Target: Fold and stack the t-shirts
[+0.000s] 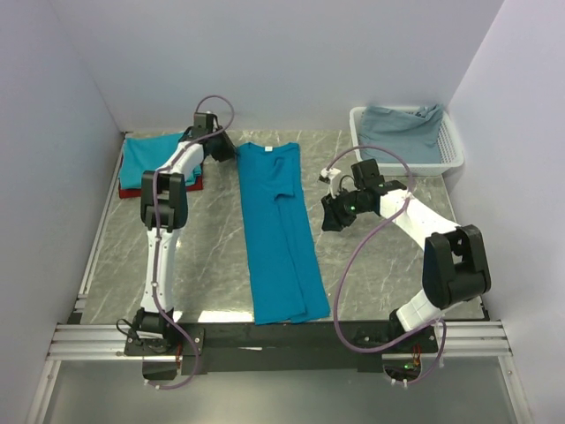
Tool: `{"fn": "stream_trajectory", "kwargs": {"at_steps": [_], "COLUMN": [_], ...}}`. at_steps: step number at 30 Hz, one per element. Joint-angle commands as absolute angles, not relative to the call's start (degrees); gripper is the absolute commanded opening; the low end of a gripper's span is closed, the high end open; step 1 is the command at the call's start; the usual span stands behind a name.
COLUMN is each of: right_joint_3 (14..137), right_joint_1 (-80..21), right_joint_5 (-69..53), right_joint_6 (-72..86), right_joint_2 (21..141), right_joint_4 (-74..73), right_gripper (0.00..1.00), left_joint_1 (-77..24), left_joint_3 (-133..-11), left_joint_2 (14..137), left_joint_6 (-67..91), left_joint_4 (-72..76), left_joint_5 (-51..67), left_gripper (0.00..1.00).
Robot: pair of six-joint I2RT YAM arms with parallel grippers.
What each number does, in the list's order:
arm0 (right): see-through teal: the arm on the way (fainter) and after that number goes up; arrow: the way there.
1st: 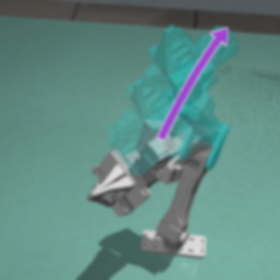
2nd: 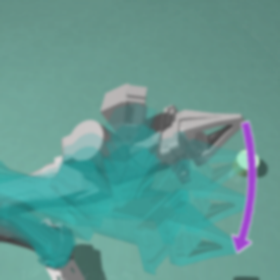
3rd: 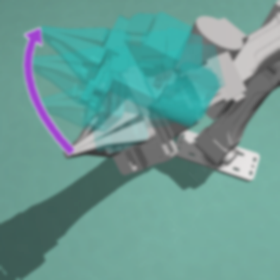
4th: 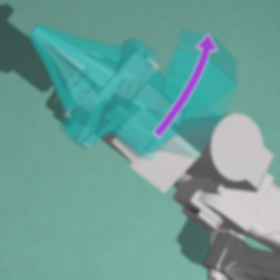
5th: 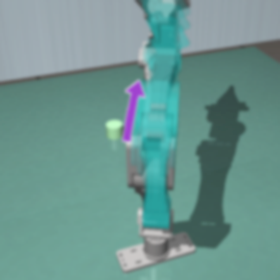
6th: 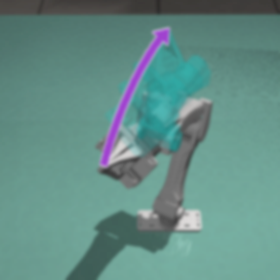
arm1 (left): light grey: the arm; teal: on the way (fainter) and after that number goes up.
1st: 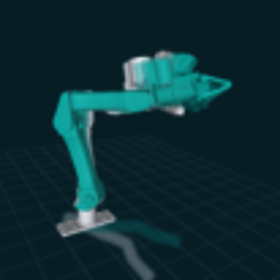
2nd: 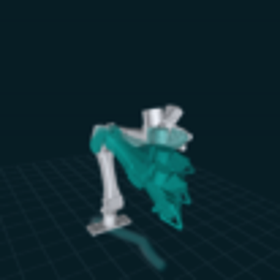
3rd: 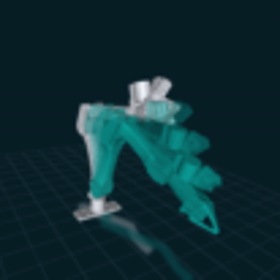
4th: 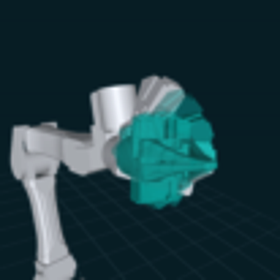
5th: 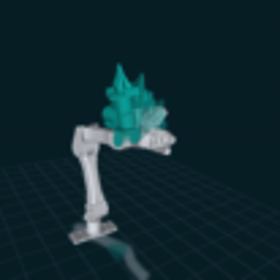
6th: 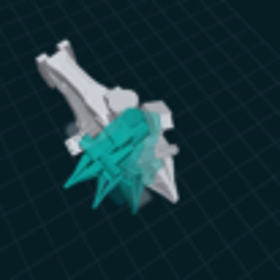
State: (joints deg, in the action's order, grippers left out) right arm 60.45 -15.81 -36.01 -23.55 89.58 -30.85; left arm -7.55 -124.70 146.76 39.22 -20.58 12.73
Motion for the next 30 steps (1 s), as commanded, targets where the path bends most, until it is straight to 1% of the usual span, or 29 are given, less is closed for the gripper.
{"fn": "stream_trajectory", "kwargs": {"at_steps": [1, 2, 3, 5, 6, 7, 8, 9, 10, 11, 12, 13, 14, 15, 16, 17, 18, 19, 20, 21, 22, 23, 24, 25, 26, 27, 28, 29, 30], "right_joint_3": [64.2, 64.9, 67.5, 71.2, 76.2, 79.1, 82.0, 87.5, 90.1, 92.8, 97.6, 99.9, 101.9, 105.1, 106.5, 107.3, 108.4, 108.5, 108.5, 107.5, 106.3, 104.9, 100.9, 98.7, 96.8, 92.2, 89.3, 82.7, 78.6], "right_joint_1": [-15.4, -15.3, -15.3, -15.3, -15.3, -15.4, -15.4, -15.4, -15.3, -15.3, -15.4, -15.4, -15.4, -15.4, -15.5, -15.4, -15.4, -15.4, -15.4, -15.4, -15.4, -15.4, -15.5, -15.5, -15.6, -15.7, -15.7, -15.7, -15.7], "right_joint_5": [-32.4, -32.1, -32.3, -34.2, -35.2, -36.2, -37.6, -38.3, -38.9, -39.6, -39.8, -39.9, -39.0, -38.2, -37.3, -36.6, -34.6, -34.0, -34.1, -35.1, -36.1, -37.2, -38.3, -40.9, -42.1, -43.3, -44.9, -45.9, -46.7], "right_joint_6": [-17.6, -16.4, -14.6, -12.5, -10.0, -8.4, -6.6, -3.5, -1.9, -0.5, 2.3, 3.1, 4.6, 4.9, 4.9, 4.4, 3.7, 2.5, -2.0, -4.3, -6.9, -12.9, -16.1, -19.0, -25.3, -28.3, -30.8, -36.2, -39.3], "right_joint_2": [91.1, 92.3, 93.7, 99.5, 101.8, 106.8, 109.4, 111.9, 116.6, 118.7, 120.8, 124.4, 126.1, 127.4, 129.5, 130.1, 130.3, 129.9, 128.9, 127.7, 124.2, 121.9, 119.3, 113.9, 111.1, 108.3, 102.1, 98.5, 94.7], "right_joint_4": [-25.9, -25.5, -25.4, -26.1, -27.2, -28.0, -28.7, -29.3, -29.7, -30.2, -30.8, -31.1, -32.0, -32.3, -32.9, -33.4, -33.8, -34.4, -36.1, -36.9, -37.5, -38.6, -39.0, -39.5, -41.6, -42.1, -42.2, -41.4, -40.3], "right_gripper": [0.44, 0.45, 0.45, 0.47, 0.48, 0.49, 0.49, 0.50, 0.50, 0.51, 0.51, 0.51, 0.51, 0.51, 0.51, 0.51, 0.51, 0.51, 0.51, 0.51, 0.51, 0.51, 0.52, 0.52, 0.52, 0.52, 0.52, 0.52, 0.52], "left_joint_1": [-6.2, -6.2, -6.2, -6.2, -6.2, -6.2, -6.5, -6.7, -6.7, -6.7, -6.7, -6.7, -6.5, -6.4, -6.2, -5.5, -4.9, -4.1, -3.3, -3.3, -3.3, -4.0, -5.3, -10.0, -13.2, -16.5, -19.7, -24.7, -26.7], "left_joint_3": [-127.1, -126.1, -123.4, -120.8, -117.6, -115.9, -113.8, -107.2, -102.6, -93.8, -90.0, -86.5, -80.0, -76.5, -73.3, -67.5, -65.1, -63.2, -60.8, -60.0, -59.2, -57.1, -56.0, -55.1, -54.0, -53.4, -52.4, -49.9, -48.3], "left_joint_2": [145.6, 144.0, 142.1, 136.1, 131.3, 128.5, 125.4, 121.7, 113.5, 109.1, 104.9, 97.3, 93.6, 86.9, 84.0, 81.2, 77.2, 75.9, 74.8, 73.2, 72.5, 71.8, 69.9, 68.7, 67.3, 64.7, 63.3, 61.5, 57.7], "left_joint_6": [37.9, 37.1, 35.7, 33.7, 31.1, 29.5, 27.5, 24.6, 23.7, 22.9, 22.5, 22.2, 22.3, 22.8, 23.5, 24.6, 24.7, 24.3, 23.2, 21.6, 20.1, 18.1, 16.5, 14.4, 8.1, 4.4, 1.1, -5.8, -9.7], "left_joint_4": [-19.9, -18.8, -18.0, -16.7, -16.4, -16.3, -16.3, -14.3, -11.9, -9.5, -5.8, -4.7, -3.5, -0.8, 1.2, 2.4, 3.2, 3.5, 2.5, 1.0, -1.6, -2.4, -3.1, -6.0, -7.6, -9.0, -10.0, -11.1, -11.6], "left_joint_5": [17.4, 18.1, 19.0, 20.6, 20.3, 19.8, 17.2, 15.4, 14.2, 13.3, 12.7, 12.4, 12.2, 12.6, 13.1, 13.8, 17.5, 21.5, 24.1, 29.4, 32.2, 34.4, 36.5, 34.6, 32.8, 31.6, 30.5, 30.7, 31.4], "left_gripper": [0.37, 0.41, 0.49, 0.54, 0.57, 0.60, 0.62, 0.66, 0.68, 0.72, 0.73, 0.74, 0.83, 0.90, 0.97, 1.00, 0.99, 0.99, 0.99, 0.99, 0.99, 0.97, 0.95, 0.95, 0.95, 0.95, 0.93, 0.93, 0.93]}}
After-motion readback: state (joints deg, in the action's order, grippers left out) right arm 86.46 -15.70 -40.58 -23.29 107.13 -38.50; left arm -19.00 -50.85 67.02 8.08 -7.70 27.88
